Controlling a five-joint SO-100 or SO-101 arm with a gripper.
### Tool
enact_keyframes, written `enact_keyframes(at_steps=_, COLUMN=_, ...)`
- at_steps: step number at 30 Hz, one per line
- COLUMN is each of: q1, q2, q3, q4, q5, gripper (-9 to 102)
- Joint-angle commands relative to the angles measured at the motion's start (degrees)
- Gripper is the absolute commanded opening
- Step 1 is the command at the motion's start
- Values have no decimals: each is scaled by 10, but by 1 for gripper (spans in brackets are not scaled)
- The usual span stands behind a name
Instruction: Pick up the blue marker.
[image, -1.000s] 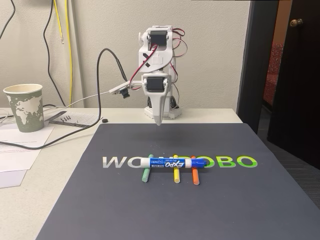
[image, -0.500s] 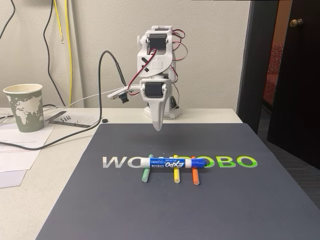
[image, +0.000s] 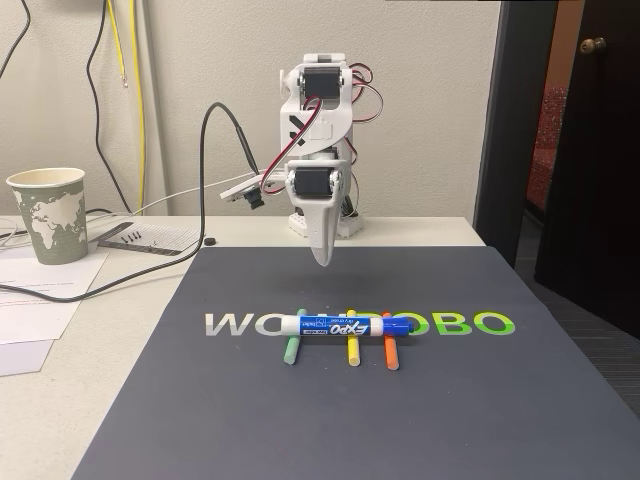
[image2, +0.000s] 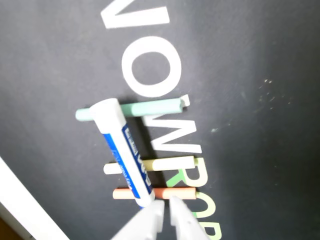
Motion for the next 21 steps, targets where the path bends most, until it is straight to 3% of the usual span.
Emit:
enact_keyframes(at_steps=1, q1=-7, q2=1, q3=-37, q4=5, q5=9, gripper=0)
enact_keyframes(at_steps=8, q1=-11, q2=-47, q3=-118, q4=49, q5=15, gripper=0)
enact_keyframes(at_steps=21, q1=-9, q2=-62, q3=-121, q4=28, q5=10, gripper=0)
